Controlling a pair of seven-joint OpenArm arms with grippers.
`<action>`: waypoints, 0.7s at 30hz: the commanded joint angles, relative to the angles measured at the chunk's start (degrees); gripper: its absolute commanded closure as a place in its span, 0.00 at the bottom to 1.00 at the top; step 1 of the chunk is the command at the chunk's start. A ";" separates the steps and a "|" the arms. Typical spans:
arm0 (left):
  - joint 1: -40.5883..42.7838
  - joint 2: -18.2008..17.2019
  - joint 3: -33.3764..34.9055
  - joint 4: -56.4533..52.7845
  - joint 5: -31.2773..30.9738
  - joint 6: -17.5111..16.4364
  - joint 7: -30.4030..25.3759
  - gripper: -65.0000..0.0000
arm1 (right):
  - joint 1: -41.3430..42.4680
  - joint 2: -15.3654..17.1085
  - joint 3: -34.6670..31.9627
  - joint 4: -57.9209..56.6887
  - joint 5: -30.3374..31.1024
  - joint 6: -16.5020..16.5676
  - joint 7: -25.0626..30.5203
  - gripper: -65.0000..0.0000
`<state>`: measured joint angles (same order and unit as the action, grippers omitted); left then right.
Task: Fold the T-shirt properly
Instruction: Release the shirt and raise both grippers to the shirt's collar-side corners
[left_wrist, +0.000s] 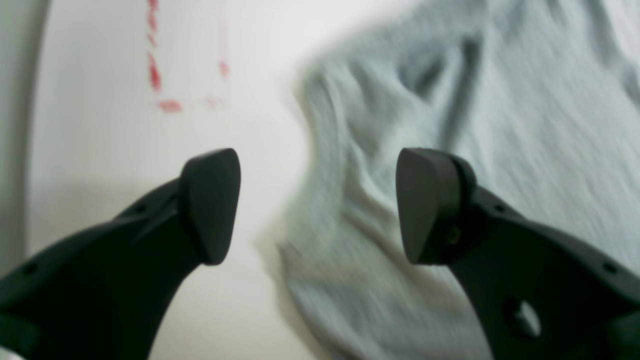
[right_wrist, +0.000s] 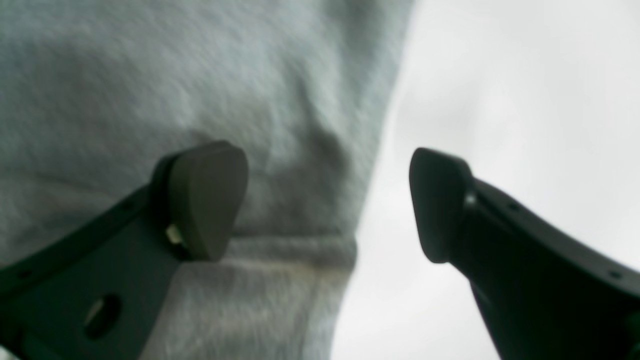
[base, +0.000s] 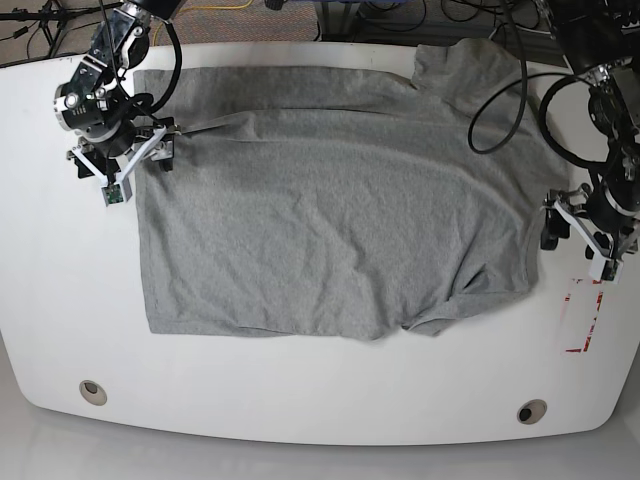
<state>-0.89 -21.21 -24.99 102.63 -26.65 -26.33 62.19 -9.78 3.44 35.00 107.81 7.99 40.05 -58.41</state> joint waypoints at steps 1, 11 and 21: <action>2.78 -0.72 -1.86 4.05 -3.19 -0.09 0.80 0.30 | -1.60 -1.11 1.96 4.94 0.93 -0.05 -1.32 0.20; 15.26 -0.72 -10.30 8.71 -11.72 -0.09 4.14 0.30 | -9.69 -2.08 7.68 7.84 9.20 -0.05 -4.66 0.20; 23.96 -0.72 -16.46 8.71 -18.14 -0.18 4.05 0.30 | -15.49 -1.99 8.91 6.08 10.52 -0.05 -4.40 0.20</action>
<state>22.31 -20.99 -40.69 110.26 -42.61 -26.46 67.55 -24.53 0.82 43.77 114.28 17.56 39.97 -64.14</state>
